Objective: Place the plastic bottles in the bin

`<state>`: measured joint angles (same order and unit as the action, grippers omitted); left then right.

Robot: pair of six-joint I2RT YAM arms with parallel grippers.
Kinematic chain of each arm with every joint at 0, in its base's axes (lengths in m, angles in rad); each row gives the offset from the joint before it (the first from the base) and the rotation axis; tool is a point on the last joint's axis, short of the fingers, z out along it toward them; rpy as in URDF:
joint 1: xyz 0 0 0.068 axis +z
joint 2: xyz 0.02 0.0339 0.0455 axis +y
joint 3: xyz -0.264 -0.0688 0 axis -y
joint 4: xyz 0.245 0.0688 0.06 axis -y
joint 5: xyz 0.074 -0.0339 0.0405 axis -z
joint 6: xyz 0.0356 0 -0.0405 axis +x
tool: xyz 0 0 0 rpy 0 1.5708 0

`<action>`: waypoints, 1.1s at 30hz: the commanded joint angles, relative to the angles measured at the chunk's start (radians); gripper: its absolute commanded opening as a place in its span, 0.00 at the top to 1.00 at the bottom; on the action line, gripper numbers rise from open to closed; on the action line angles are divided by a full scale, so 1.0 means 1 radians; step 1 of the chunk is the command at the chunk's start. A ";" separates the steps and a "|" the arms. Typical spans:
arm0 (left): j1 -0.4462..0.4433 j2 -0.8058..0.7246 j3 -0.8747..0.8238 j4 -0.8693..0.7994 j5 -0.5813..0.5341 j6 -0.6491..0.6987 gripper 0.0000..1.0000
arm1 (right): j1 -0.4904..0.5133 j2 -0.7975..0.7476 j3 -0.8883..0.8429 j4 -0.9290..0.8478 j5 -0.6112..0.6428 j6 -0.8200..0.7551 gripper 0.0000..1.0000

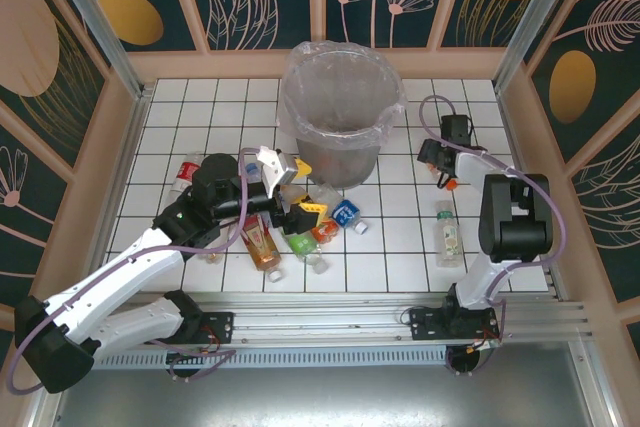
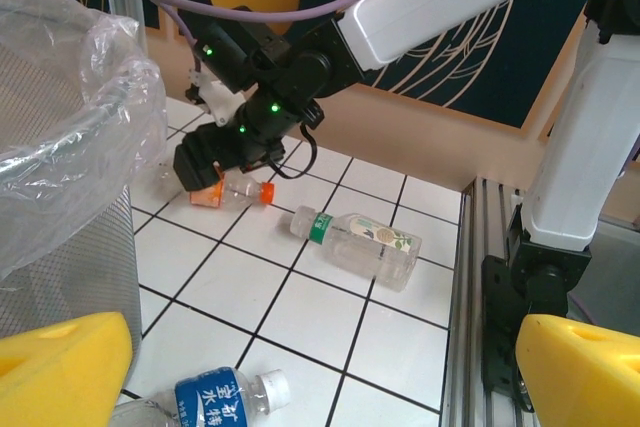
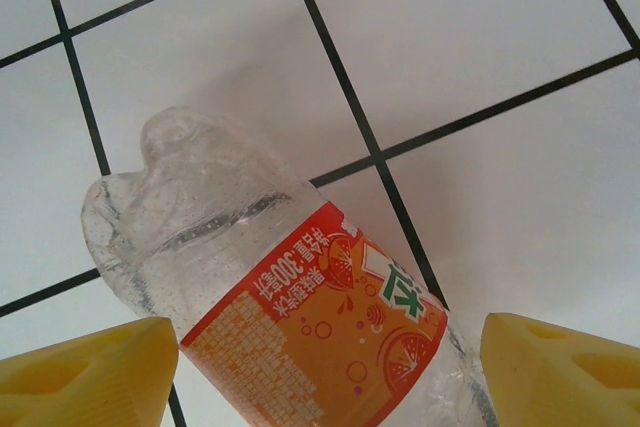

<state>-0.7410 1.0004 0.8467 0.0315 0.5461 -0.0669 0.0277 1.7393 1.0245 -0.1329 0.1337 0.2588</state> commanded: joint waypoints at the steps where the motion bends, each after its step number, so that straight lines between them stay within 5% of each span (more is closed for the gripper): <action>1: -0.004 0.004 -0.010 -0.005 0.025 0.021 0.02 | -0.006 0.045 0.017 -0.002 -0.002 -0.032 0.17; 9: -0.003 0.010 -0.008 -0.009 0.028 0.021 0.02 | -0.005 0.050 0.039 0.012 -0.051 -0.077 0.13; 33: -0.004 0.009 -0.009 -0.005 0.043 0.016 0.01 | -0.008 0.103 0.102 -0.020 -0.026 -0.091 0.37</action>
<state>-0.7410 1.0107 0.8444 0.0242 0.5686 -0.0631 0.0277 1.8694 1.1065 -0.1318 0.0967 0.1802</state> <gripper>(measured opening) 0.985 0.637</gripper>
